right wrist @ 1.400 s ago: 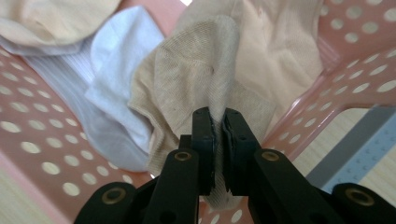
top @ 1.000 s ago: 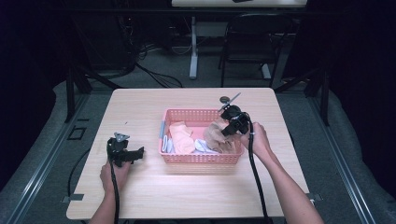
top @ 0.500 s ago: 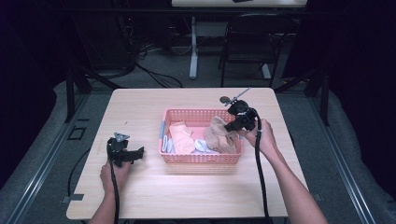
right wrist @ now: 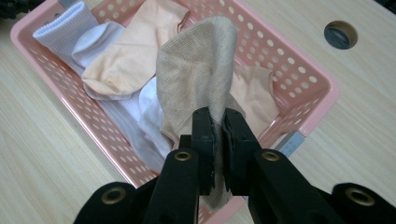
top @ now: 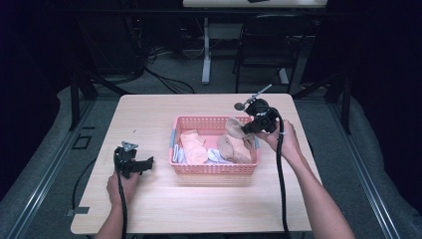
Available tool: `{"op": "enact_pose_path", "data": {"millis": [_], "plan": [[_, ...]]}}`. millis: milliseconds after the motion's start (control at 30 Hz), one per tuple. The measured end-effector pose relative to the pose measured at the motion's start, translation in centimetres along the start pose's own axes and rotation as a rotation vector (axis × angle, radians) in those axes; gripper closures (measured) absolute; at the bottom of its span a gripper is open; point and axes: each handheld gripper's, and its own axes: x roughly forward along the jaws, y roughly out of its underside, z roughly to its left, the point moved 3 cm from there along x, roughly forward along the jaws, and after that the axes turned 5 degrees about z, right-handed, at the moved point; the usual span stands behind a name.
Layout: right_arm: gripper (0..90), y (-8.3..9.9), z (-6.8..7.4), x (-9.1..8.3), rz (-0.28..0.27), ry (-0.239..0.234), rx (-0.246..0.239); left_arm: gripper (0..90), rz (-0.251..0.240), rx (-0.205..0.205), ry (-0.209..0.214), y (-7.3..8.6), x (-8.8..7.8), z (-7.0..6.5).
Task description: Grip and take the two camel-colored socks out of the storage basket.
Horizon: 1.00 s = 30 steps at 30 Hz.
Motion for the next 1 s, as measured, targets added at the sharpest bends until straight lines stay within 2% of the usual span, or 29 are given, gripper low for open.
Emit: {"op": "enact_pose_path", "data": {"millis": [433,700,1000], "plan": [[84.7,-0.7,-0.4,-2.7,-0.045,0.029,0.001,9.6,0.000,0.001,0.003,0.0,0.0,0.0],[84.7,-0.1,-1.2,-4.0,-0.064,0.056,0.020,9.9,0.000,0.001,0.003,0.0,0.0,0.0],[84.7,1.4,-2.8,-5.0,-0.048,0.096,0.050,9.9,-0.001,0.000,0.003,0.0,0.0,0.0]]}}
